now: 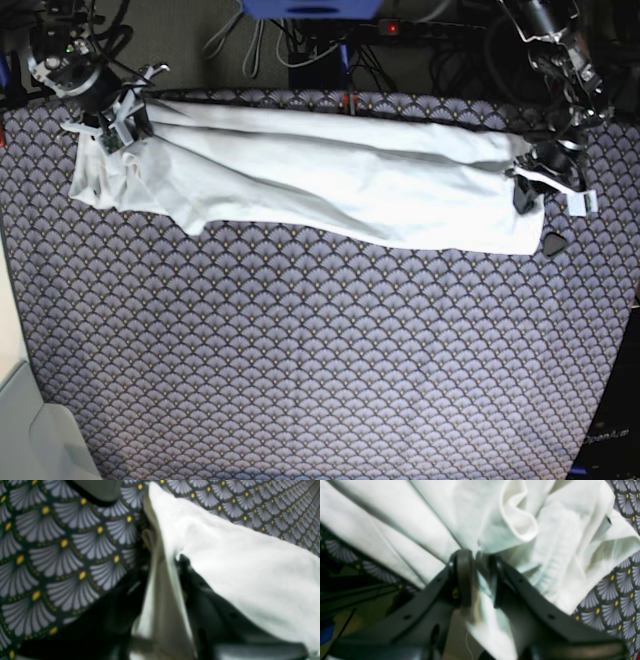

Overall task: Fold the T-shirt properly
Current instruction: 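Grasp the shirt end nearest the left gripper, then fold the grasped end inward toward the right gripper with the left gripper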

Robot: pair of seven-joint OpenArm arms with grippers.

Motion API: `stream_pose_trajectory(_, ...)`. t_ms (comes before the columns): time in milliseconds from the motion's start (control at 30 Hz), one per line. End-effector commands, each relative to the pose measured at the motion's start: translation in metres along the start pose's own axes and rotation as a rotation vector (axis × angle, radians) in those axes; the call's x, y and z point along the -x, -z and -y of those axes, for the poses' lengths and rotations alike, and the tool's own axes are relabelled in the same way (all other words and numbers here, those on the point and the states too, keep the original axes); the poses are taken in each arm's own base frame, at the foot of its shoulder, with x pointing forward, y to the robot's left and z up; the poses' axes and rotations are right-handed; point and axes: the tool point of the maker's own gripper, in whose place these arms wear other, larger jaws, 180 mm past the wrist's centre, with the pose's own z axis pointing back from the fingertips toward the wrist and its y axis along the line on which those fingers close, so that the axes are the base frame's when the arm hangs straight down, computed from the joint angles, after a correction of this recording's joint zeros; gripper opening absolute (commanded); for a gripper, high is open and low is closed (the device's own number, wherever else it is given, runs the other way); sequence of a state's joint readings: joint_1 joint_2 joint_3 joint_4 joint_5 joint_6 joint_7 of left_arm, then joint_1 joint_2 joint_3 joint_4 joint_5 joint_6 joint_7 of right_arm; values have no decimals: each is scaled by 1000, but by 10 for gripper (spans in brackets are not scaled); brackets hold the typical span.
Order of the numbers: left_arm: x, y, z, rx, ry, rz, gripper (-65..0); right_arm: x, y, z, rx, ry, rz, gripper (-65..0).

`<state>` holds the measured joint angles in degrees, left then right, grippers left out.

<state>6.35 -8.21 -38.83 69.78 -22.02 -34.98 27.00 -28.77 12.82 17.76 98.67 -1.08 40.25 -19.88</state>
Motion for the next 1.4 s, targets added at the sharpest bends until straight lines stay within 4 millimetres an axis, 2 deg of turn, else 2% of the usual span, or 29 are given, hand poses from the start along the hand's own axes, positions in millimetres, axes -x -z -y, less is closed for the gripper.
stream_pose_trajectory(0,11,-1,1,2,28,-64,-640,-11,-3,5,12,-10,40,-510)
stream_pose_trajectory(67,5,-2,3,4,41,-50,-644,-11,-3,5,11,-8,41,-510)
stream_pose_trajectory(167,-15,-5,14,19,102,-29,-646,-10,-3,5,10,-6,38,-510)
stream_pose_trajectory(433,-68,-21,77,73,262,58,-645,-10,-2,5,10,-6,37,-510)
stream_pose_trajectory(633,-81,-40,116,10,357,116,-645,-10,-2,5,10,-6,37,-510)
stream_pose_trajectory(733,-68,-39,144,20,414,89,-645,-10,-2,5,10,-6,37,-510)
stream_pose_trajectory(900,-28,-27,211,176,556,-5,-645,-10,-2,5,10,-6,37,-510)
stream_pose_trajectory(1167,1,-31,310,352,512,-9,-645,-10,-2,4,9,-7,38,-510)
stream_pose_trajectory(1267,21,-32,334,406,511,-48,-645,-10,-2,4,9,-7,38,-510)
stream_pose_trajectory(1367,42,-30,343,435,518,-99,-645,-10,-2,5,9,-8,38,-510)
